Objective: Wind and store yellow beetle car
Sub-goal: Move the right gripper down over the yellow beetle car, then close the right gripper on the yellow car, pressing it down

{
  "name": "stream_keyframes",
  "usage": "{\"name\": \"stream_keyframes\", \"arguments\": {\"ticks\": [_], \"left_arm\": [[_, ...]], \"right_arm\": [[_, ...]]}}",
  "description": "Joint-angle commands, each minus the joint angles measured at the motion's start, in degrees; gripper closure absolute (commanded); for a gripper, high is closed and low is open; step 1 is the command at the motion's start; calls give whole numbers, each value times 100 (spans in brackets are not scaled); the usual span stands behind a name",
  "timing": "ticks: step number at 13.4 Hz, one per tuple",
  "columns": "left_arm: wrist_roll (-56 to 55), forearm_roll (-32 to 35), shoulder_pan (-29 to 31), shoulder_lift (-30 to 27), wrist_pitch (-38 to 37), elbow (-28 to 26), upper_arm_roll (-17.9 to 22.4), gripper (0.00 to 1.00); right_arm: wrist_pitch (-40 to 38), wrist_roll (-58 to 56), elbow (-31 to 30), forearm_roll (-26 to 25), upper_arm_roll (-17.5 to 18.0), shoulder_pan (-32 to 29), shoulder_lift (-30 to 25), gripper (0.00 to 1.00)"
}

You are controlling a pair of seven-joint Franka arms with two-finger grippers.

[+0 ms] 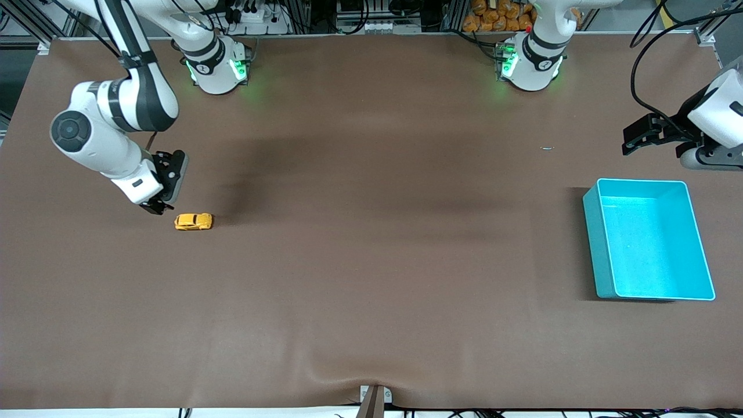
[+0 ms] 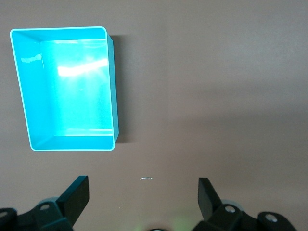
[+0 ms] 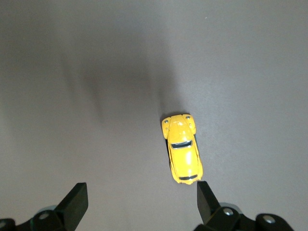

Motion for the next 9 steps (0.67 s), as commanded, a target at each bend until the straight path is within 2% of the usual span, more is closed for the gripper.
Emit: {"name": "stream_keyframes", "arguments": {"ticks": [1, 9], "left_arm": [[39, -118, 62, -66, 34, -18, -33, 0], [30, -109, 35, -75, 34, 8, -41, 0]], "right_arm": [[369, -159, -24, -204, -20, 53, 428, 0], [1230, -291, 46, -214, -20, -26, 1026, 0]]}}
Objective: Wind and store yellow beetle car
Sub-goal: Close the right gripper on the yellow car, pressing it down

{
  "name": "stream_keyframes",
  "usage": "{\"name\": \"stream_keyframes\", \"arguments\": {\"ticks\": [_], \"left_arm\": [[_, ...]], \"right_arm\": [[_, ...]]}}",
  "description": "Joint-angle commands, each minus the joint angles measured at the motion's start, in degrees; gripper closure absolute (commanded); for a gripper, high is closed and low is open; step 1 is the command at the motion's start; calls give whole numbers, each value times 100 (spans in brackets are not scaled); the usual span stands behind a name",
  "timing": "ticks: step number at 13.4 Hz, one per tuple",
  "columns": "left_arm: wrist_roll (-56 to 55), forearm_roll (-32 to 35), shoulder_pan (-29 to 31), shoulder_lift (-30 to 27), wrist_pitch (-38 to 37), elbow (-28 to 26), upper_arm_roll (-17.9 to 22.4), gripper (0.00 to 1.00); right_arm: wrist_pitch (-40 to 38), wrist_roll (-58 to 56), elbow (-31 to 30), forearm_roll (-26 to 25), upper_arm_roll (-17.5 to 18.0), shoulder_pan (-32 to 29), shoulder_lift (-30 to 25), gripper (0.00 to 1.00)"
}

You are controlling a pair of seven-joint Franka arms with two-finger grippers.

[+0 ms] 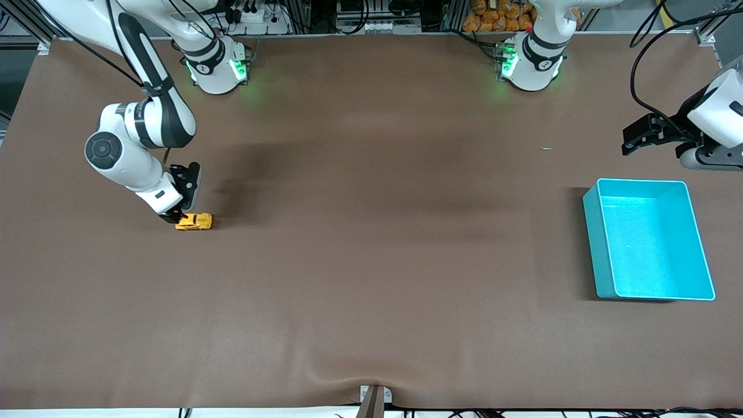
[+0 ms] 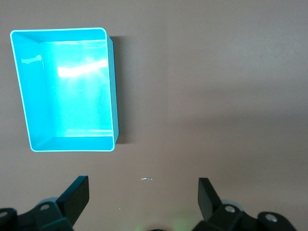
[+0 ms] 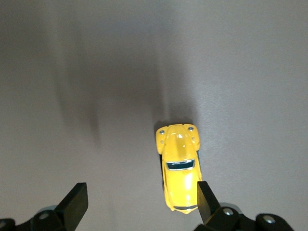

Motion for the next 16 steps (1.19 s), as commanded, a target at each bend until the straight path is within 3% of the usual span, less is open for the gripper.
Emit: {"name": "stream_keyframes", "arguments": {"ticks": [1, 5, 12, 16], "left_arm": [[39, -117, 27, -84, 21, 1, -34, 0], [39, -117, 53, -75, 21, 1, -34, 0], [39, -109, 18, -75, 21, 1, -34, 0], [39, -118, 53, -75, 21, 1, -34, 0]], "right_arm": [[335, -125, 97, -114, -5, -42, 304, 0], [485, -528, 290, -114, -13, -340, 585, 0], [722, -661, 290, -106, -13, -350, 717, 0], [899, -696, 290, -106, -5, -359, 814, 10]]}}
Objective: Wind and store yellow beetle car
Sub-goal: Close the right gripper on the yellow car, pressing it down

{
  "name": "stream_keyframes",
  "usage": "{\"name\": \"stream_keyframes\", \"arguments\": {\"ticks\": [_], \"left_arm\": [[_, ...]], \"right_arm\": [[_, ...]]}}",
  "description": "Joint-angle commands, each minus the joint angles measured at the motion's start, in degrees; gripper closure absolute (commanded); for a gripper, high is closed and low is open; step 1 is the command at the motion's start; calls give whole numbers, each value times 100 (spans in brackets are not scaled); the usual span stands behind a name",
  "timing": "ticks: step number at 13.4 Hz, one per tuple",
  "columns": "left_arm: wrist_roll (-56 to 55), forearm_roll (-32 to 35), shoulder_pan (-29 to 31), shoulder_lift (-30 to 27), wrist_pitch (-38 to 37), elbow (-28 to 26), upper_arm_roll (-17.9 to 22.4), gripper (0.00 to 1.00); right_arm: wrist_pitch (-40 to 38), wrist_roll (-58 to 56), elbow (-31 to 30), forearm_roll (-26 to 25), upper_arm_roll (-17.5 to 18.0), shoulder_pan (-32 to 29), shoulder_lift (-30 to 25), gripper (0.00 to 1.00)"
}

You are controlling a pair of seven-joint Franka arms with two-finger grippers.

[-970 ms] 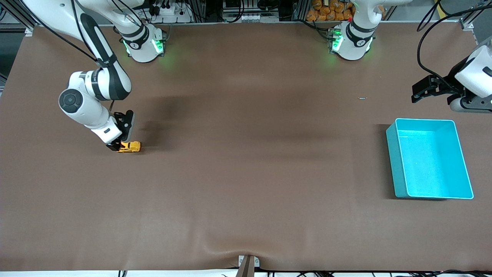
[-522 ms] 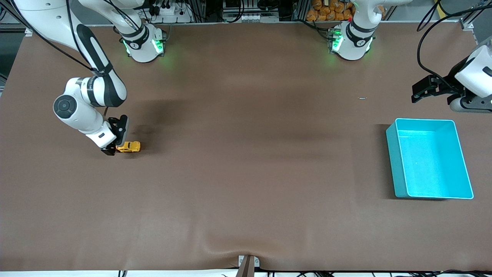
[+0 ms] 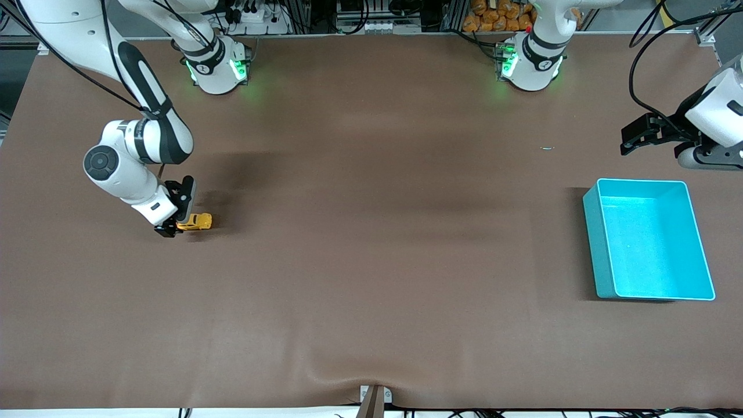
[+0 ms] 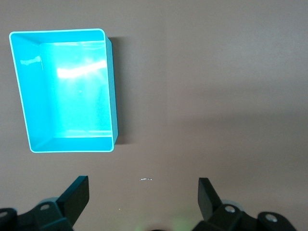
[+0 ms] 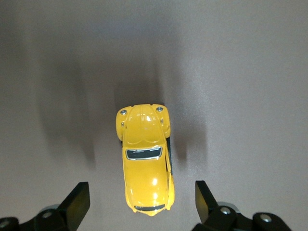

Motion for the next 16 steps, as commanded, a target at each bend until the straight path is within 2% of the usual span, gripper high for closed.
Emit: {"name": "stream_keyframes", "arguments": {"ticks": [1, 3, 5, 9, 14, 16], "left_arm": [[39, -117, 58, -75, 19, -5, -10, 0], [39, -117, 58, -75, 19, -5, -10, 0], [39, -109, 58, -75, 19, -5, -10, 0], [39, -109, 58, -75, 28, -5, -10, 0], [39, -109, 67, -66, 37, -5, -10, 0], [39, -109, 58, -66, 37, -5, -10, 0]], "right_arm": [[41, -56, 75, -95, 29, -47, 85, 13], [41, -56, 66, -95, 38, -47, 103, 18], [41, -73, 75, -95, 38, -20, 138, 27], [41, -73, 75, -86, 47, 6, 173, 36], [41, -82, 75, -77, 47, 85, 173, 61], [41, -82, 75, -77, 47, 103, 182, 69]]}}
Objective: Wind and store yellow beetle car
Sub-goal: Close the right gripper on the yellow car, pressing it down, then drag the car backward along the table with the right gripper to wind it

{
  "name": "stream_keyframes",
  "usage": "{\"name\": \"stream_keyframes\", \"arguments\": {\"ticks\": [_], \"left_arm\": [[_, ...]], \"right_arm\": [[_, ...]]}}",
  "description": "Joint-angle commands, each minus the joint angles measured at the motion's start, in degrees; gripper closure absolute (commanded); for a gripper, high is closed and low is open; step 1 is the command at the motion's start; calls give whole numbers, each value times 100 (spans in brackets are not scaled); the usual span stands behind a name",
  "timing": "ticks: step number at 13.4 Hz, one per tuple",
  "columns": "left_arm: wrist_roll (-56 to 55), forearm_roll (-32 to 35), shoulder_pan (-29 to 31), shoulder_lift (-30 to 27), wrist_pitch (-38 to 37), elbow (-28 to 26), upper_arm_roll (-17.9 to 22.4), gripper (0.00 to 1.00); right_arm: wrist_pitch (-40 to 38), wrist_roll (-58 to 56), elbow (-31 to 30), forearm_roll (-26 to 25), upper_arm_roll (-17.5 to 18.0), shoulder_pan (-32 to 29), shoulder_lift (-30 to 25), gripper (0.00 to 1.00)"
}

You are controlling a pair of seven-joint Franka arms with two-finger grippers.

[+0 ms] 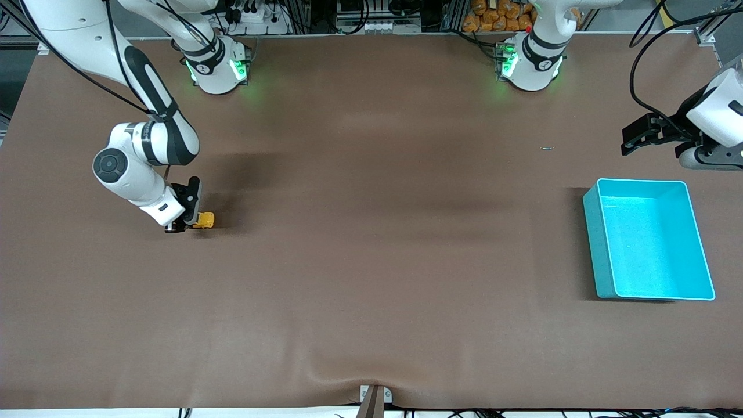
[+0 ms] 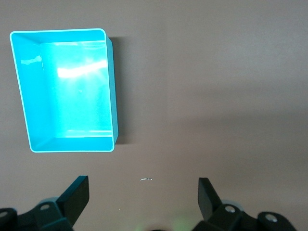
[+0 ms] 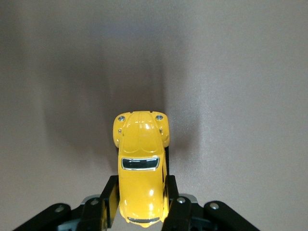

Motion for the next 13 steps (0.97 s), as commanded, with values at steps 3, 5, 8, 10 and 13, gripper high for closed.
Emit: {"name": "stream_keyframes", "arguments": {"ticks": [3, 5, 8, 10, 13], "left_arm": [[39, -109, 7, -75, 37, -6, -17, 0], [39, -109, -1, -75, 45, -6, -26, 0], [30, -196, -19, -84, 45, 3, -35, 0], [38, -188, -10, -75, 133, 3, -43, 0], [39, -179, -2, -84, 177, -6, -35, 0]], "right_arm": [[12, -52, 60, -77, 0, -11, 141, 73], [12, -52, 69, -77, 0, -20, 185, 77], [12, -61, 148, -77, -9, -72, 273, 78], [12, -210, 218, -77, 0, -169, 352, 78], [12, -430, 332, -77, 0, -327, 466, 77]]}}
